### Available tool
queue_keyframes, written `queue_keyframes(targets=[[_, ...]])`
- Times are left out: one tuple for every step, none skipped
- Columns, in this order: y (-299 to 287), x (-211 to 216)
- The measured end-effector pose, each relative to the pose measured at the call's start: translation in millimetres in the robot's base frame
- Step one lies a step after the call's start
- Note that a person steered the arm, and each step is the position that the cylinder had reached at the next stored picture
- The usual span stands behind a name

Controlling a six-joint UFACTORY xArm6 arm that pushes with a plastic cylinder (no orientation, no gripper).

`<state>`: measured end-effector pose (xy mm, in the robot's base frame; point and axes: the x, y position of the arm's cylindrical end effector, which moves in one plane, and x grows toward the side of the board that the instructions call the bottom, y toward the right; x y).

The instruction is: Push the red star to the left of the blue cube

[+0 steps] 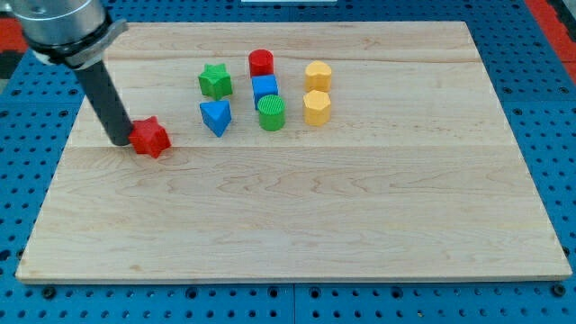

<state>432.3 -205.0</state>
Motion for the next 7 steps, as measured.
queue_keyframes(targets=[[-1, 50], [25, 37], [-1, 23], [25, 6], [49, -20], [60, -35], [77, -36]])
